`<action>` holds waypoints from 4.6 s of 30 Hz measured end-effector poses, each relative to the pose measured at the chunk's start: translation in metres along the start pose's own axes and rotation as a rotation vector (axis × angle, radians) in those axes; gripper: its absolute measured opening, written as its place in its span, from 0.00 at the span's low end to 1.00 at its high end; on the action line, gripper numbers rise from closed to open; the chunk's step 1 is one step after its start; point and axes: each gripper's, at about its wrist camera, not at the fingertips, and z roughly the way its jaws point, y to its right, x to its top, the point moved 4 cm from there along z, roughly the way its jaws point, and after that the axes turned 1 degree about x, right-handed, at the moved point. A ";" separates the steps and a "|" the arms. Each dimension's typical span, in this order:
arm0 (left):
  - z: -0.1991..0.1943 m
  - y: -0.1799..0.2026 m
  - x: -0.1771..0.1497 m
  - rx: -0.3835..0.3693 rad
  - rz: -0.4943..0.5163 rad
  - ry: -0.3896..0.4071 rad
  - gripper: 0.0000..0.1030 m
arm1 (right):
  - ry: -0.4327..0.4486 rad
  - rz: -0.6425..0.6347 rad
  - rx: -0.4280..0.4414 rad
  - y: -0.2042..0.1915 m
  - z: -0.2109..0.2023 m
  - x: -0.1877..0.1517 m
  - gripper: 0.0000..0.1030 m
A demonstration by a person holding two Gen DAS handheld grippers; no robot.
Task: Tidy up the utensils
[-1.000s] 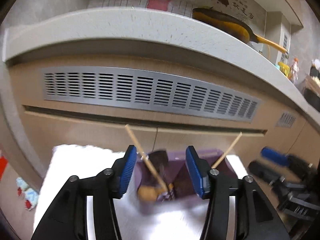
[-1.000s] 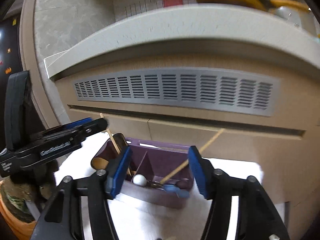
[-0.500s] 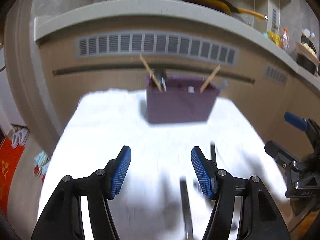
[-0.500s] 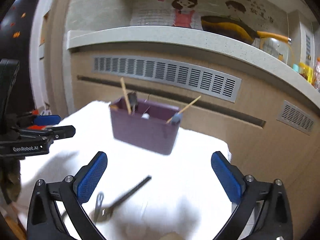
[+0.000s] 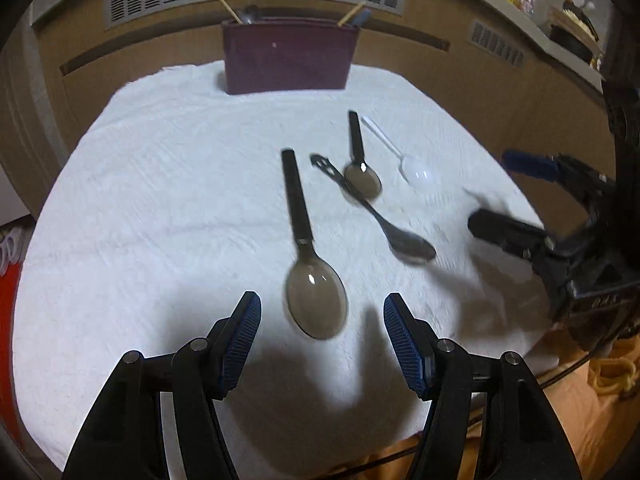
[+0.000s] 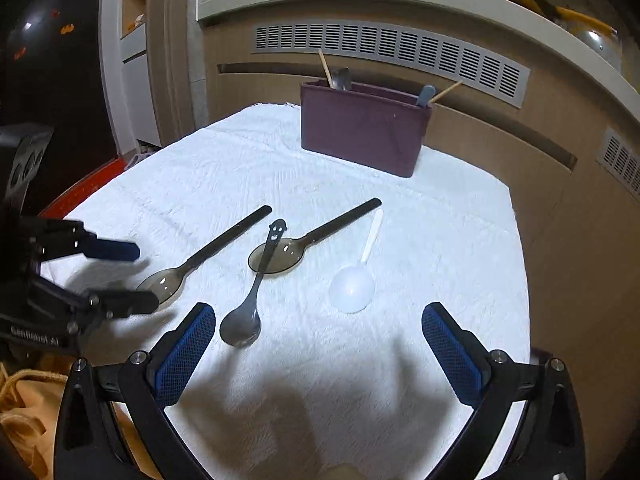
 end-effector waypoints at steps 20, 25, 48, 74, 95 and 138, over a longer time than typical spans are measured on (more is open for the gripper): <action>-0.028 -0.023 0.025 0.152 -0.056 0.232 0.33 | 0.060 -0.073 -0.042 -0.007 -0.010 0.005 0.99; -0.048 -0.036 0.045 0.151 -0.065 0.312 0.33 | 0.057 -0.133 -0.027 -0.012 -0.002 0.014 0.95; -0.096 -0.068 0.096 0.172 -0.145 0.472 0.33 | -0.003 -0.222 0.113 -0.045 0.046 0.022 0.52; -0.087 -0.072 0.092 0.130 -0.172 0.436 0.33 | 0.090 -0.153 0.028 0.018 0.026 0.052 0.12; -0.071 -0.091 0.120 0.097 -0.153 0.476 0.33 | -0.189 0.444 -0.063 0.061 0.162 0.076 0.29; -0.029 -0.062 0.064 0.068 0.020 0.090 0.33 | 0.062 0.191 0.033 0.035 0.030 0.076 0.09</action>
